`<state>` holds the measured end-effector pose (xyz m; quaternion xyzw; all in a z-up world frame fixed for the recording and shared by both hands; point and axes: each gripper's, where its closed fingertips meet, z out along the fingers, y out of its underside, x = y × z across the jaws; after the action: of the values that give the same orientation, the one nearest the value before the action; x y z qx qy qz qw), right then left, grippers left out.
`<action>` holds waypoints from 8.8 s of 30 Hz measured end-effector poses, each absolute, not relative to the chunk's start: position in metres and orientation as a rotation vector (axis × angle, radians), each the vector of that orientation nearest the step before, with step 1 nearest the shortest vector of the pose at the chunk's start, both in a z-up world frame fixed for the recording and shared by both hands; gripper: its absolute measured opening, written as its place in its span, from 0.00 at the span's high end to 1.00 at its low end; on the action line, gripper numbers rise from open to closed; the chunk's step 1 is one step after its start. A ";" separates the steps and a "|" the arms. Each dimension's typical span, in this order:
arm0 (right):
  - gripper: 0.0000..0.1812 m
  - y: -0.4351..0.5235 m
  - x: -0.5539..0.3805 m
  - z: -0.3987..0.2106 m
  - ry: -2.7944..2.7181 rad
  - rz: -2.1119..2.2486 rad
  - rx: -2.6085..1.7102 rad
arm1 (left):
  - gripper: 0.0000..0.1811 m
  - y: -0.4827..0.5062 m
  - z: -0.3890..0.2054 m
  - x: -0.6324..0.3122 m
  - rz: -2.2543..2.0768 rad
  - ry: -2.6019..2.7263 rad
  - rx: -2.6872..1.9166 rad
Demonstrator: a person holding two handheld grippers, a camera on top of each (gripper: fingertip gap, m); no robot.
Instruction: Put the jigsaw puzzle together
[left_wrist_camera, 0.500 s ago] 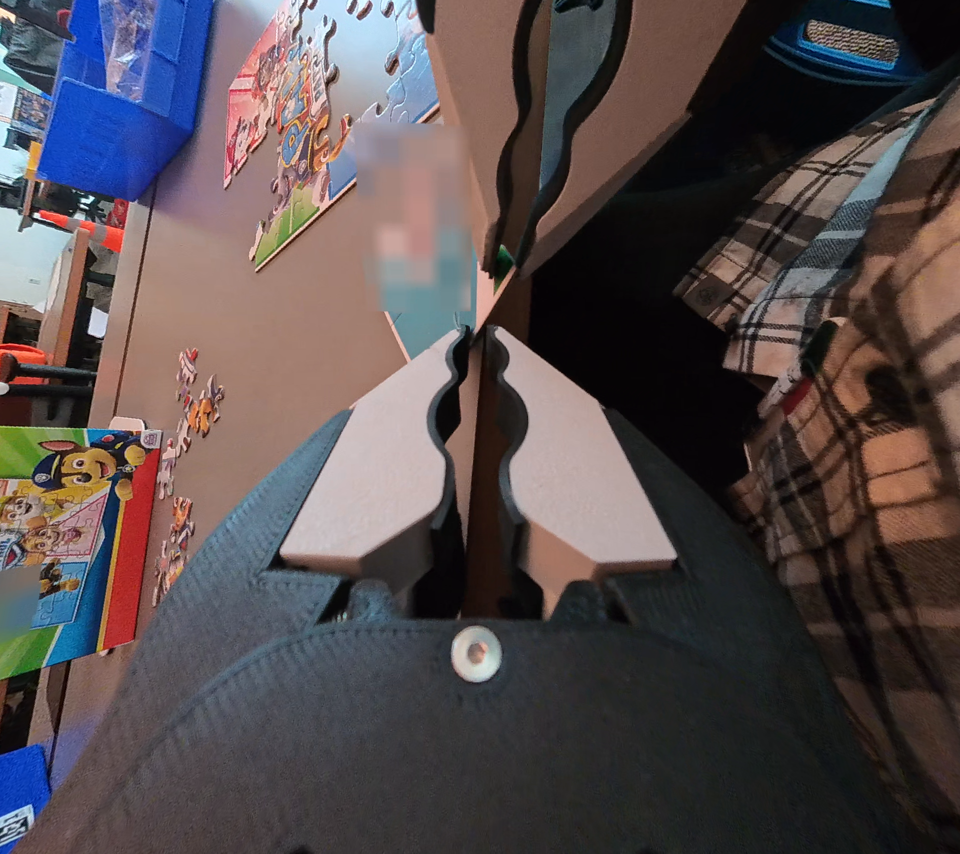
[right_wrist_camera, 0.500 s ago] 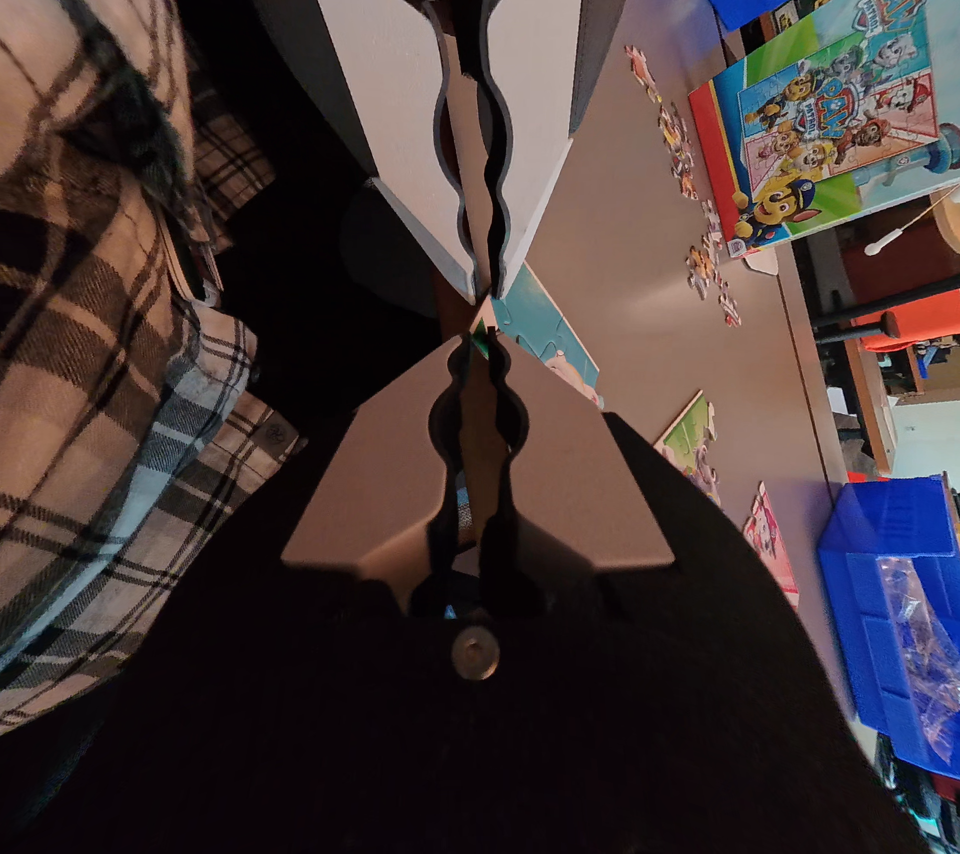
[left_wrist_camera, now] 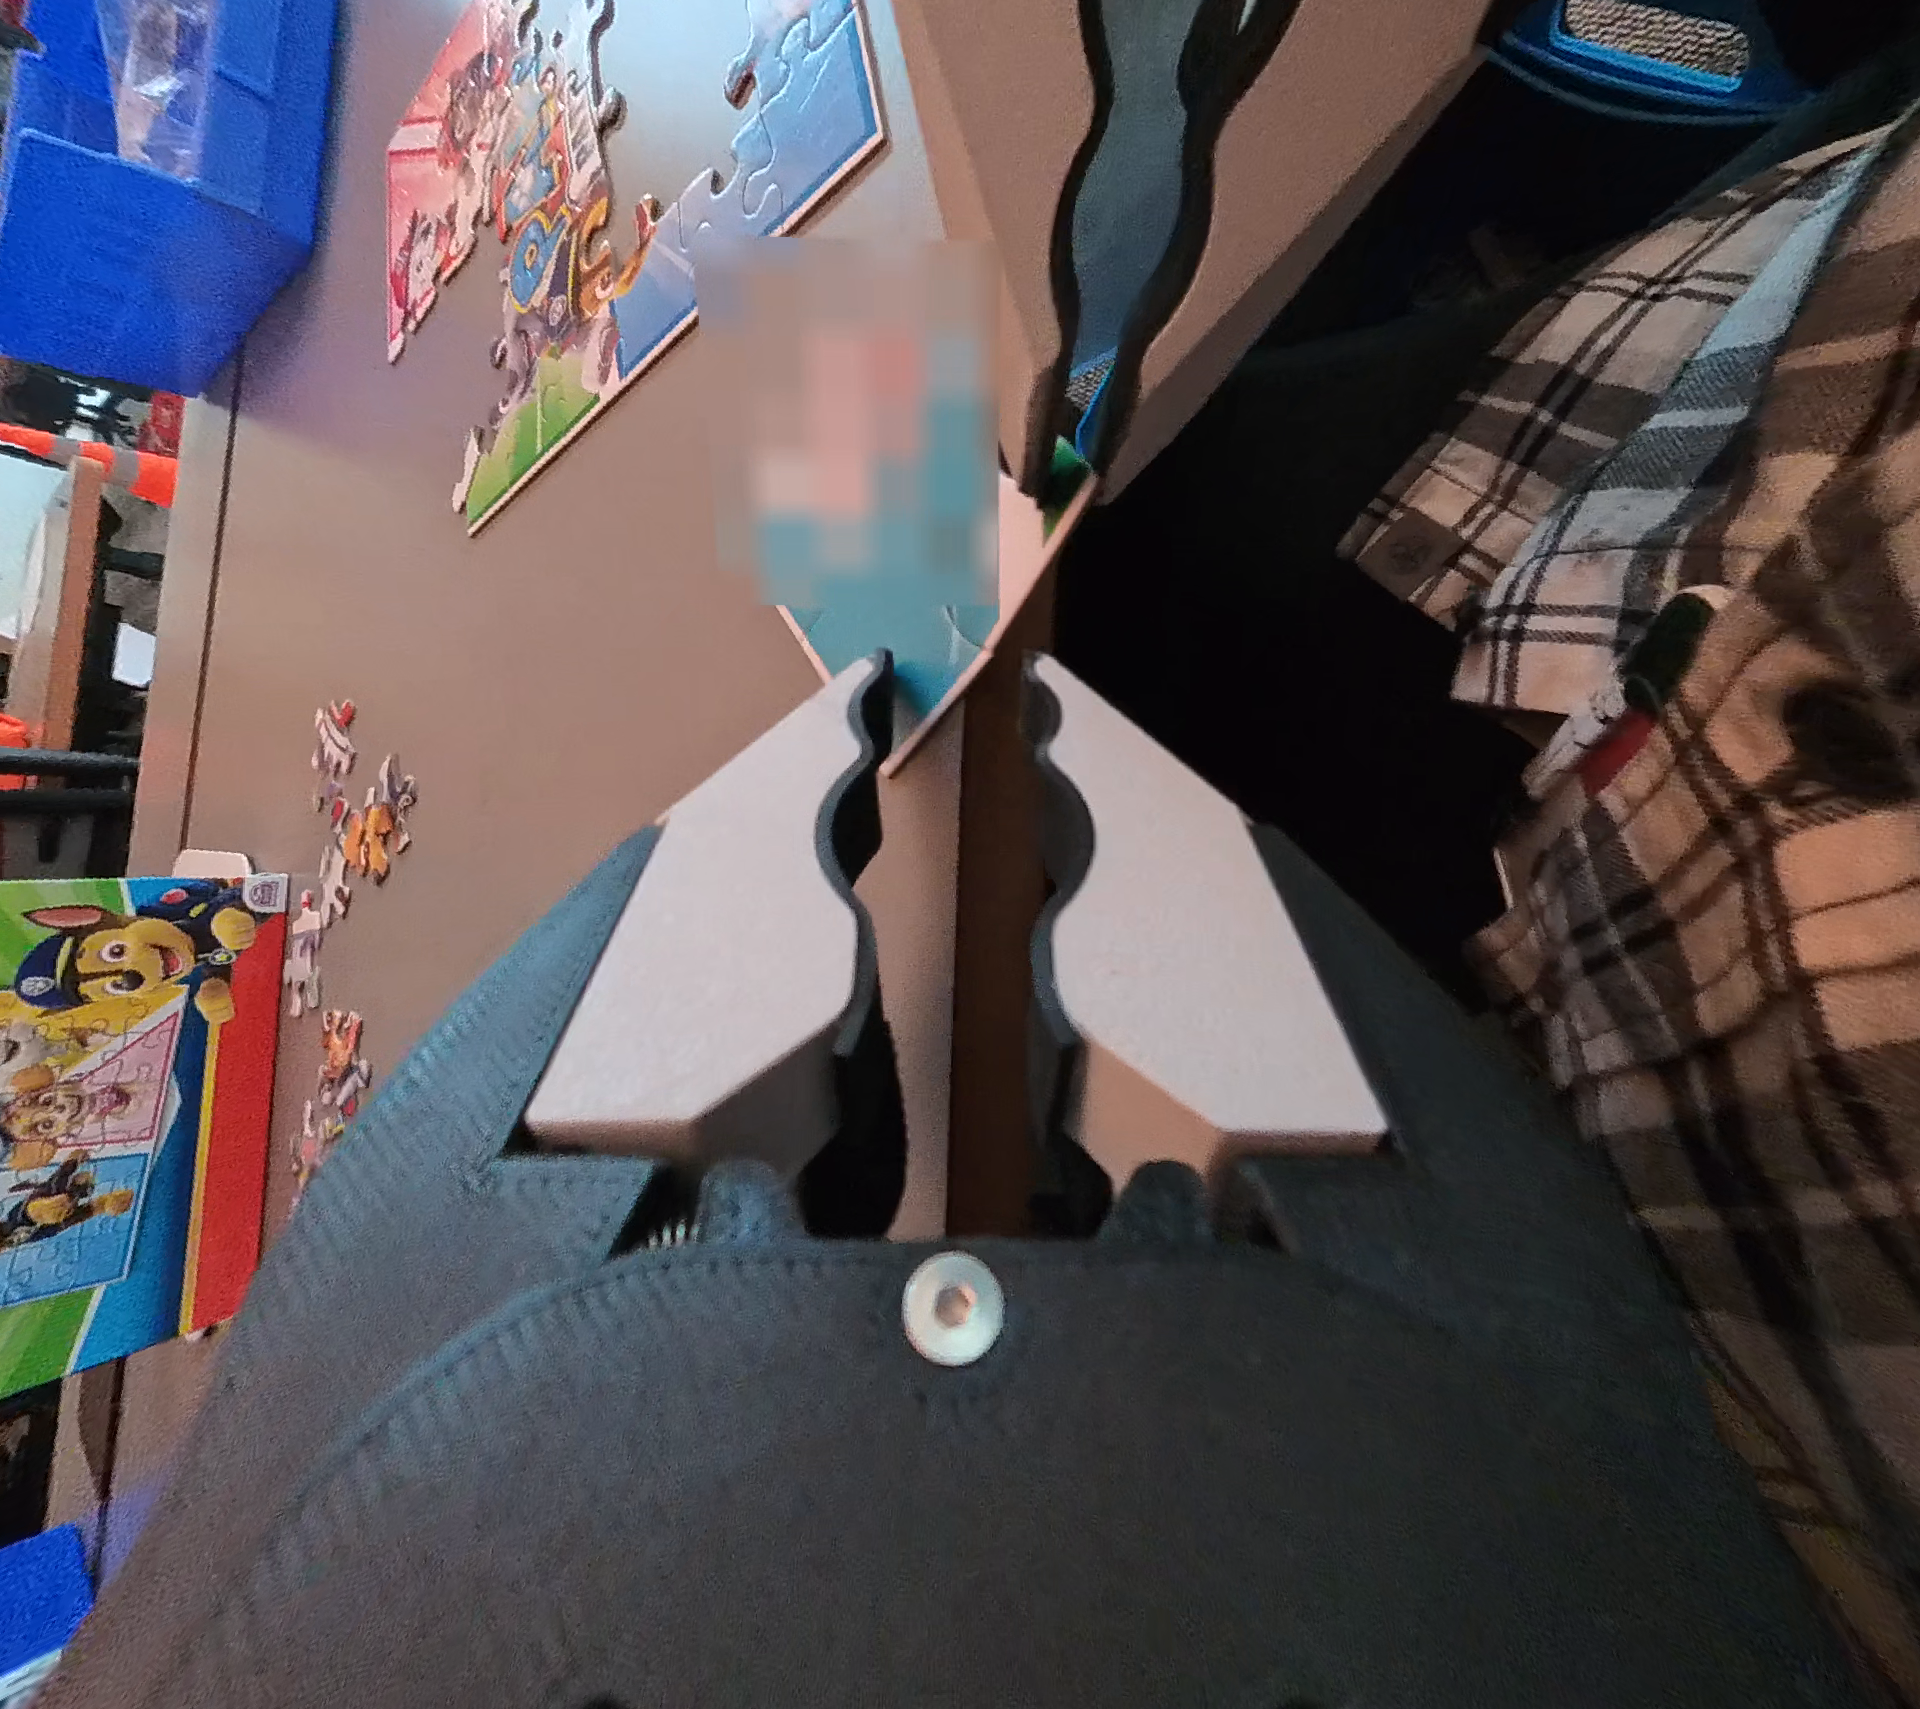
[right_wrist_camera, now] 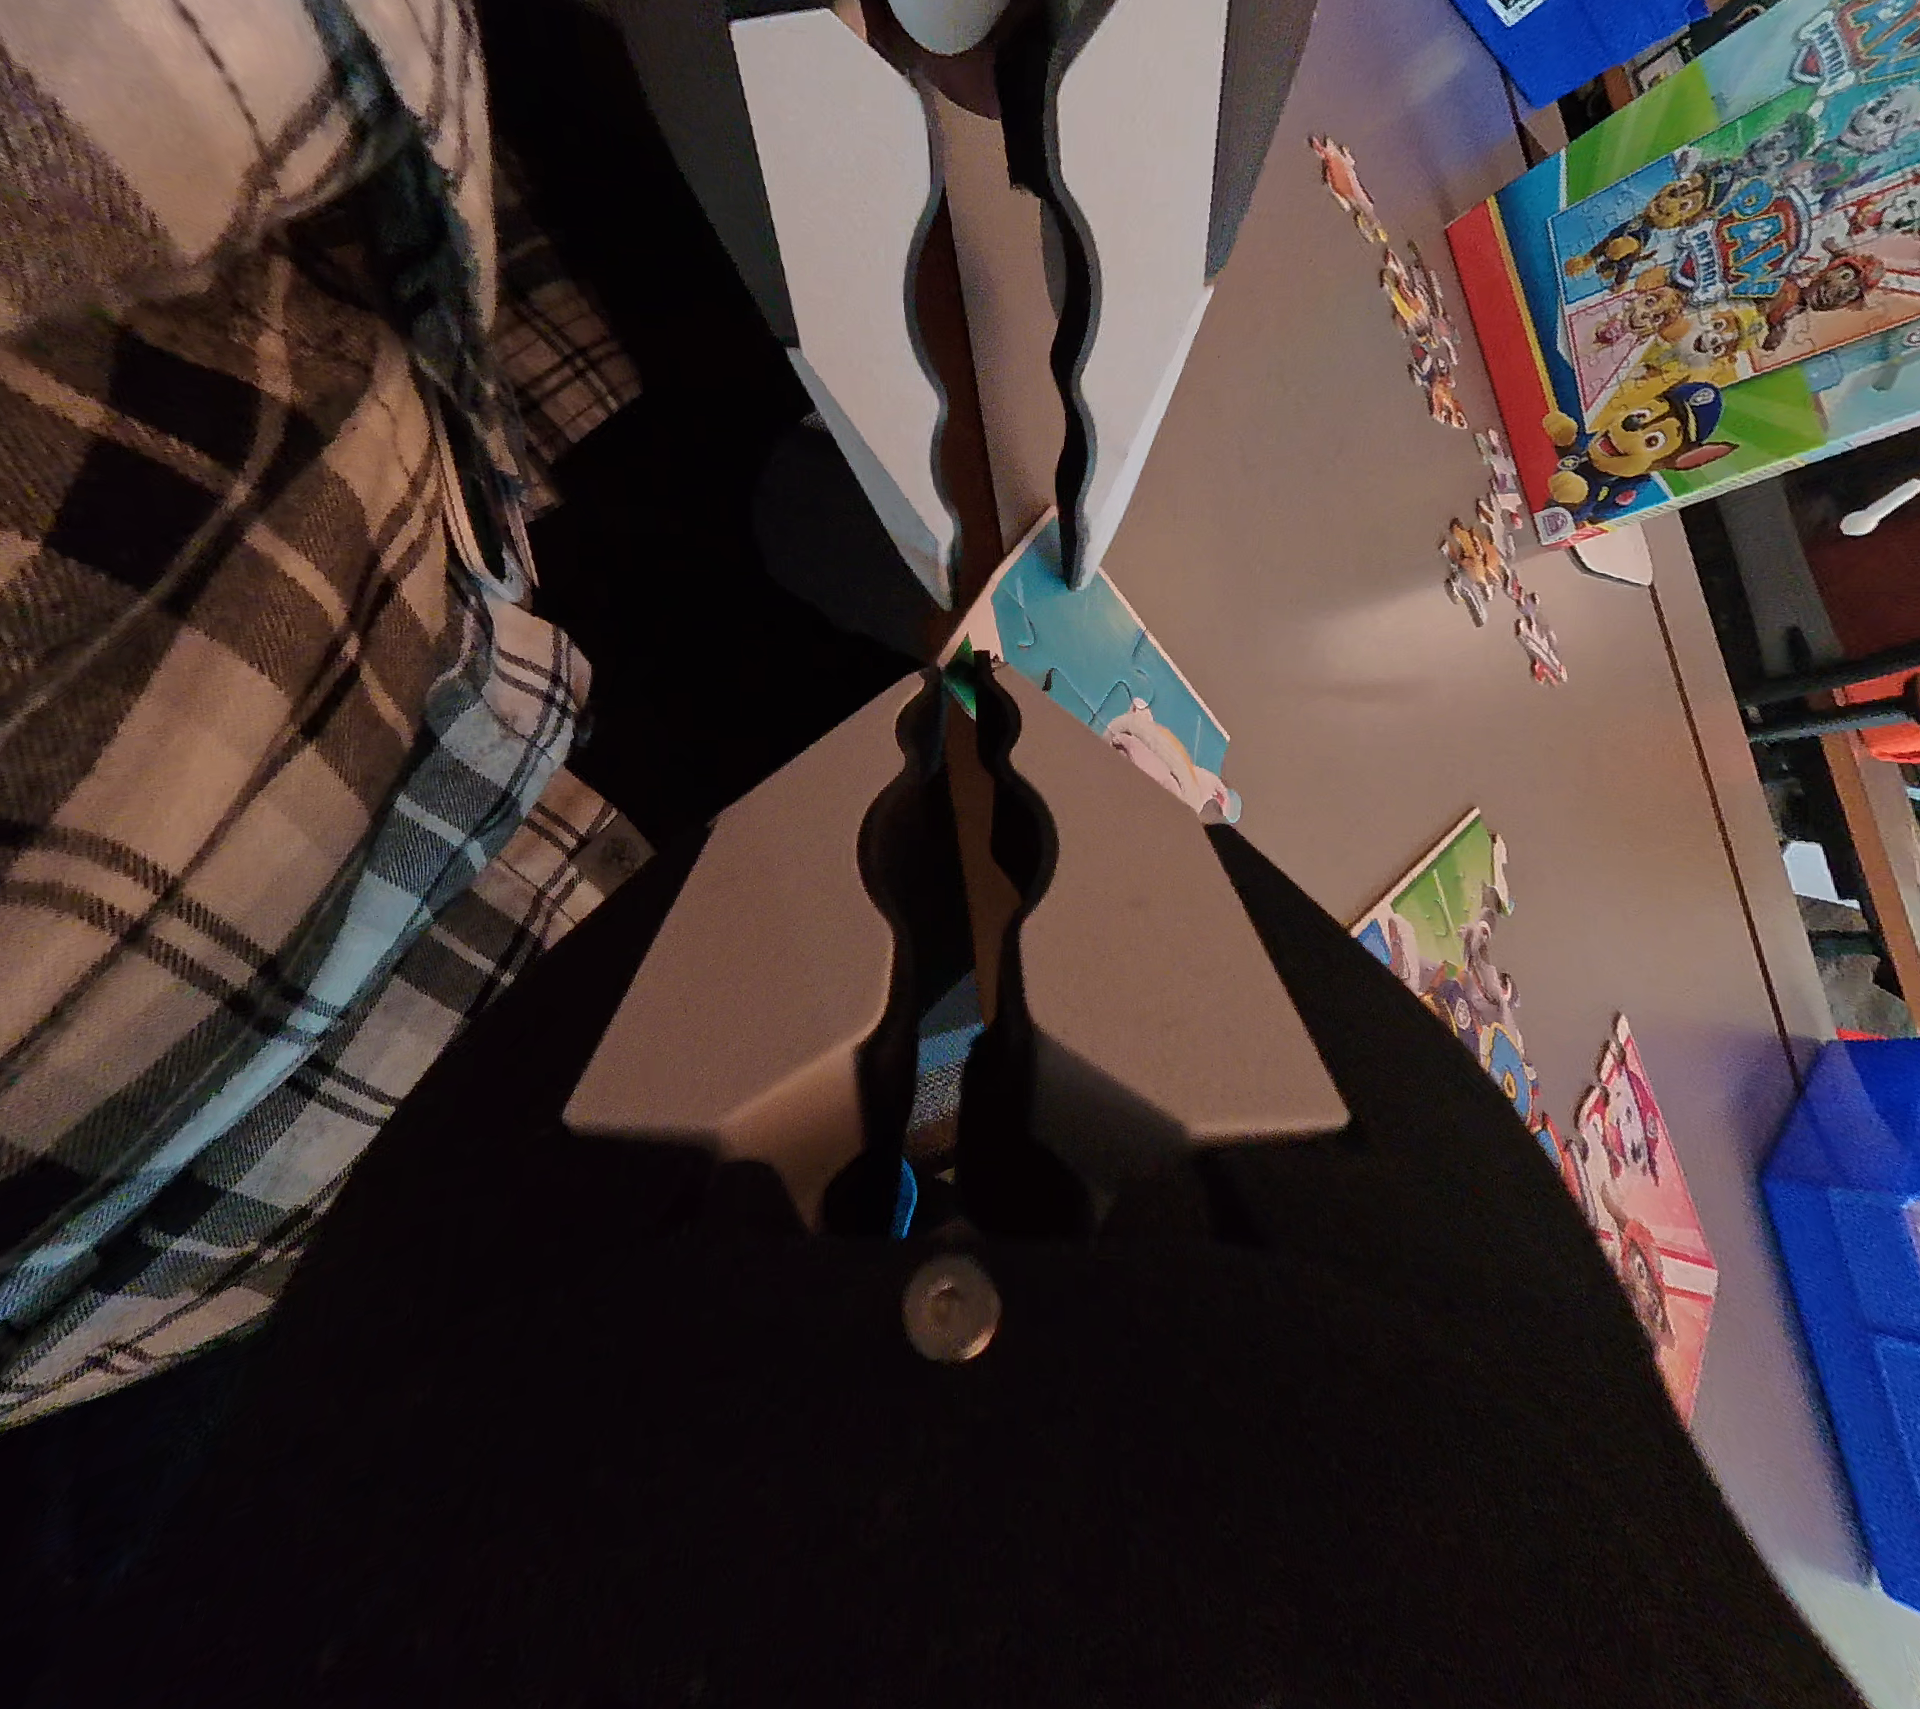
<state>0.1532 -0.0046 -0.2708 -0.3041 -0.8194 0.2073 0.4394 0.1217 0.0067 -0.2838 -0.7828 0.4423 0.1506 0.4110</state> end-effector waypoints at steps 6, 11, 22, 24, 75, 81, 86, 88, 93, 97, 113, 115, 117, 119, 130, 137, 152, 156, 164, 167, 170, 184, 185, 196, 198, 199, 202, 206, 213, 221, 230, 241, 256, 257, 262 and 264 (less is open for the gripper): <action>0.98 -0.003 0.155 -0.270 -2.030 0.523 -0.748 | 0.93 0.008 -0.280 0.125 0.441 1.130 -1.907; 0.99 -0.001 0.156 -0.262 -2.012 0.540 -0.743 | 0.96 0.009 -0.271 0.127 0.443 1.100 -1.872; 1.00 0.006 0.152 -0.246 -1.984 0.571 -0.736 | 0.99 0.013 -0.254 0.122 0.472 1.082 -1.831; 1.00 0.009 0.150 -0.242 -1.972 0.577 -0.742 | 0.99 0.015 -0.252 0.121 0.460 1.080 -1.836; 1.00 0.224 0.033 -0.277 -2.254 0.485 -1.466 | 1.00 0.191 -0.216 -0.019 0.345 0.756 -1.950; 1.00 0.222 0.031 -0.271 -2.272 0.505 -1.499 | 1.00 0.193 -0.219 -0.018 0.326 0.761 -1.960; 1.00 0.214 0.028 -0.276 -2.300 0.508 -1.526 | 1.00 0.193 -0.221 -0.017 0.328 0.766 -1.963; 1.00 0.209 0.025 -0.272 -2.292 0.539 -1.513 | 1.00 0.193 -0.221 -0.017 0.324 0.762 -1.964; 1.00 0.213 0.023 -0.275 -2.279 0.541 -1.584 | 1.00 0.194 -0.222 -0.018 0.322 0.760 -1.969; 1.00 0.210 0.020 -0.274 -2.266 0.587 -1.610 | 1.00 0.194 -0.223 -0.019 0.319 0.757 -1.970; 1.00 0.220 0.020 -0.273 -2.264 0.566 -1.531 | 1.00 0.196 -0.226 -0.019 0.314 0.761 -1.977; 1.00 0.216 0.020 -0.268 -2.264 0.590 -1.497 | 1.00 0.196 -0.226 -0.019 0.311 0.760 -1.978; 1.00 0.217 0.021 -0.273 -2.291 0.548 -1.488 | 1.00 0.196 -0.227 -0.018 0.312 0.762 -1.979; 1.00 0.215 0.020 -0.277 -2.304 0.554 -1.481 | 1.00 0.196 -0.227 -0.018 0.314 0.764 -1.979; 1.00 0.226 0.009 -0.231 -2.105 0.671 -1.316 | 1.00 0.204 -0.231 -0.012 0.378 0.870 -1.928; 0.97 0.223 0.000 -0.226 -2.154 0.458 -0.953 | 1.00 0.219 -0.228 -0.002 0.450 1.011 -1.834; 0.99 0.237 0.005 -0.260 -2.235 0.216 -1.121 | 0.95 0.225 -0.267 -0.010 0.202 1.088 -2.045; 0.99 0.234 0.006 -0.268 -2.227 0.253 -1.173 | 0.94 0.224 -0.274 -0.012 0.167 1.080 -2.089; 0.98 0.232 0.008 -0.271 -2.174 0.463 -1.397 | 0.93 0.226 -0.274 -0.012 0.085 1.046 -2.115; 1.00 0.223 0.008 -0.273 -2.180 0.597 -1.467 | 0.96 0.227 -0.276 -0.014 0.078 1.061 -2.132; 1.00 0.222 0.010 -0.270 -2.168 0.705 -1.506 | 0.97 0.226 -0.275 -0.024 0.095 1.063 -2.159; 0.96 0.243 0.003 -0.263 -2.326 0.670 -1.217 | 0.98 0.224 -0.276 -0.018 0.070 1.241 -2.090; 0.95 0.240 0.006 -0.266 -2.366 0.674 -1.227 | 0.98 0.224 -0.276 -0.017 0.073 1.254 -2.086; 0.97 0.229 0.014 -0.269 -2.421 0.644 -1.222 | 0.99 0.228 -0.277 -0.021 0.145 1.301 -2.101; 0.93 0.230 0.019 -0.271 -2.440 0.621 -1.256 | 1.00 0.228 -0.278 -0.021 0.145 1.304 -2.106; 0.93 0.228 0.022 -0.272 -2.460 0.622 -1.258 | 1.00 0.229 -0.278 -0.021 0.144 1.303 -2.106; 0.96 0.230 0.023 -0.265 -2.441 0.643 -1.261 | 1.00 0.229 -0.278 -0.021 0.150 1.306 -2.106; 1.00 0.233 0.008 -0.258 -2.346 0.727 -1.303 | 1.00 0.229 -0.278 -0.021 0.156 1.308 -2.115; 1.00 0.231 0.003 -0.276 -2.358 0.687 -1.319 | 1.00 0.230 -0.277 -0.022 0.144 1.284 -2.126; 1.00 0.224 0.005 -0.275 -2.383 0.632 -1.260 | 1.00 0.228 -0.277 -0.020 0.128 1.281 -2.143; 1.00 0.219 0.008 -0.275 -2.426 0.653 -1.223 | 1.00 0.230 -0.271 -0.018 0.088 1.230 -2.146; 1.00 0.232 0.003 -0.275 -2.368 0.664 -1.302 | 1.00 0.227 -0.277 -0.015 -0.037 1.184 -2.214; 1.00 0.231 0.005 -0.275 -2.391 0.604 -1.203 | 1.00 0.243 -0.276 -0.016 -0.063 1.024 -2.259; 1.00 0.231 0.005 -0.275 -2.393 0.582 -1.195 | 1.00 0.241 -0.276 -0.016 -0.063 1.026 -2.266; 1.00 0.236 0.006 -0.275 -2.394 0.492 -1.189 | 1.00 0.234 -0.276 -0.007 -0.123 1.022 -2.301; 1.00 0.238 0.008 -0.273 -2.392 0.464 -1.177 | 1.00 0.233 -0.275 -0.010 -0.113 1.017 -2.316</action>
<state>0.0083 0.2378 -0.2728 -0.4248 -0.8630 0.1676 0.2162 -0.0097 0.2331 -0.2754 -0.8726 0.3830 -0.0425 0.3001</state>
